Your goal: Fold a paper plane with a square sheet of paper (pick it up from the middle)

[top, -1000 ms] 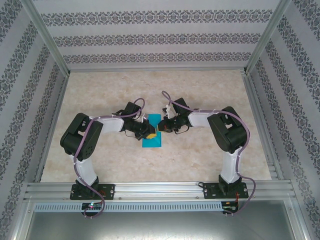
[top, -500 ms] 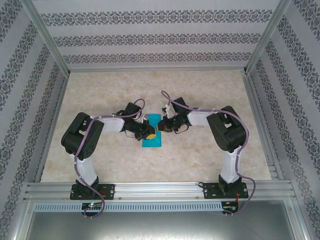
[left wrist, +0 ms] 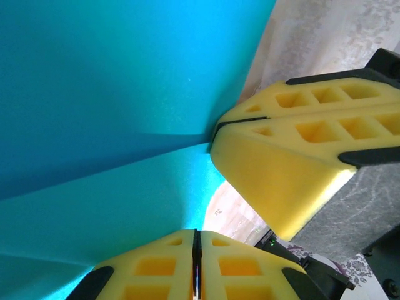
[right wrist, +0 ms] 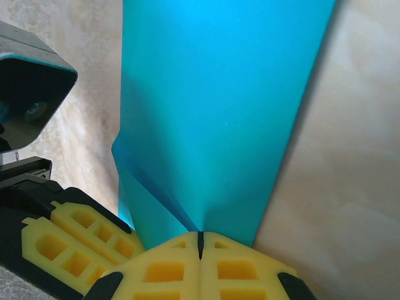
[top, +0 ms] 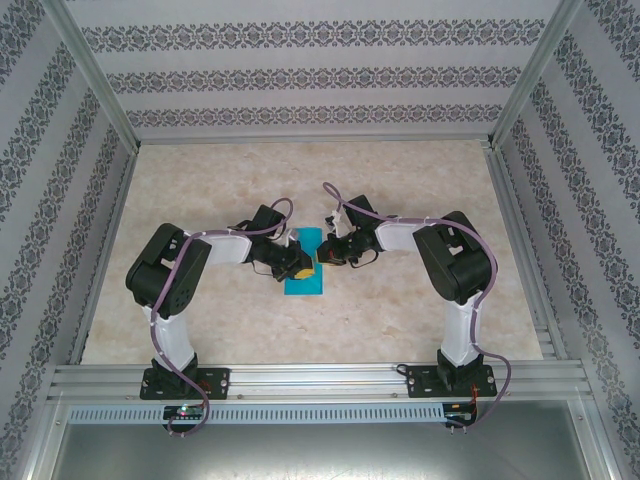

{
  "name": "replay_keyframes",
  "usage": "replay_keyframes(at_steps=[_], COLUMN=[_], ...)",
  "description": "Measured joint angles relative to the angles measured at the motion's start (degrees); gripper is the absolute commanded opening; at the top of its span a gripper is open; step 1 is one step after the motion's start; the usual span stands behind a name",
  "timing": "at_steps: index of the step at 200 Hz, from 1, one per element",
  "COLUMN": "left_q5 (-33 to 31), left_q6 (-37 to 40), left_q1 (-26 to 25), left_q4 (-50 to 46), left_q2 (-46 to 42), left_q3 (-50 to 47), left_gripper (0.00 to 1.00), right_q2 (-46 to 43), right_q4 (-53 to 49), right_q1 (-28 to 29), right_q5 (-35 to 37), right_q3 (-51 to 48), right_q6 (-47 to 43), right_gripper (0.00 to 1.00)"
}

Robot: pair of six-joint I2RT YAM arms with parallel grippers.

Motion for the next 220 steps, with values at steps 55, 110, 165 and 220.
replay_keyframes(at_steps=[55,110,165,220], left_q5=[-6.3,-12.3,-12.8,-12.7], left_q6=[0.9,2.3,2.4,2.6], left_q1=[-1.3,-2.2,-2.3,-3.0], left_q4=[0.9,5.5,7.3,7.8], left_q2=[-2.5,-8.0,-7.4,-5.9], left_q3=[-2.3,-6.8,-7.3,-7.2], left_gripper=[0.11,0.11,0.11,0.11], right_q2=[0.3,0.3,0.3,0.6], right_q4=[-0.2,-0.4,-0.5,-0.9], right_q1=[0.0,0.0,0.0,0.0], right_q5=[0.2,0.2,0.2,0.2], right_q3=[0.3,0.3,0.3,1.2], right_q6=[-0.4,-0.6,-1.5,-1.7], right_gripper=[0.0,0.0,0.0,0.0])
